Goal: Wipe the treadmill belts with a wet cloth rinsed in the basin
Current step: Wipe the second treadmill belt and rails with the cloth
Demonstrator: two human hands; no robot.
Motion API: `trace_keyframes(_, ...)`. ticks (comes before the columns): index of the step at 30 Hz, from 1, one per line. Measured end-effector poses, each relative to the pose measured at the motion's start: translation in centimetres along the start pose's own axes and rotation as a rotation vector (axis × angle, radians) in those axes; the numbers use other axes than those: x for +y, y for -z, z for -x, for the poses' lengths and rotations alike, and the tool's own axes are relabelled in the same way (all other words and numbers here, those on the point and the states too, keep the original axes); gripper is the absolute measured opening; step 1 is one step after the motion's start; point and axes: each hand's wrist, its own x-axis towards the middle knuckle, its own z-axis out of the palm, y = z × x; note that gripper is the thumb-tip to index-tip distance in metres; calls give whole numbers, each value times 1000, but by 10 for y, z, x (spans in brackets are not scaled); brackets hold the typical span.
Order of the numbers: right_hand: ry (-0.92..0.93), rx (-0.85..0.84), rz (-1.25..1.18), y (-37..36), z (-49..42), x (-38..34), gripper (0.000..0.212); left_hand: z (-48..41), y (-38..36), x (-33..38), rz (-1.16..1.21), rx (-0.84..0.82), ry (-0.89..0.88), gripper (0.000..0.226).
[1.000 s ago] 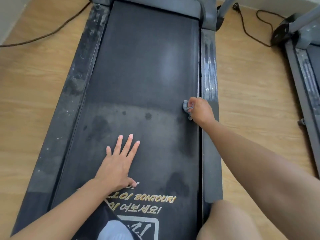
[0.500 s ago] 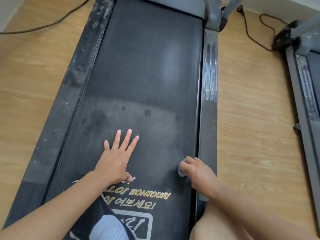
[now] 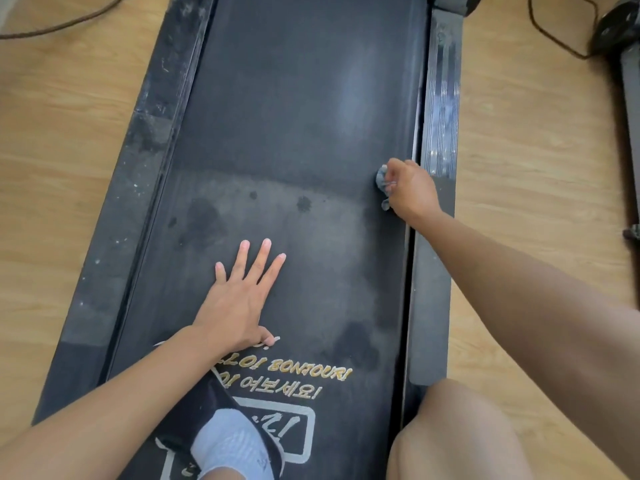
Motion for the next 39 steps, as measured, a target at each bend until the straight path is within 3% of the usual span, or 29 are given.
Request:
trace_keyframes(3,56,-14,-81,-16,56,-5,21,-3,1,3,-4,-10,2,152)
trace_keyframes(6,229,-186,-126,-40,153,-14,33,-4,2,3,-3,-26,3,153)
trace_keyframes(9,409,-382,-14,-53,227,-11,40,-4,1,3,-5,-18,5,153)
trace_keyframes(13,505,-407,97,-48,227,-10,45,-4,2,4,5,-16,3,152)
trace_keyframes(19,166,-74,-124,-27,83,-9,45,-4,1,3,15,-24,9,153)
trace_keyframes(23,50,-54,-80,-13,13,-11,30,-3,0,2,26,-12,10,153)
trace_keyframes(27,121,-74,-102,-14,57,-20,36,-4,-1,4,31,-24,14,153)
trace_keyframes(34,424,-435,66,-55,249,-41,47,-3,1,4,27,-33,12,152)
trace_keyframes(39,169,-196,-48,-43,186,-46,55,-3,0,4,24,-25,6,151)
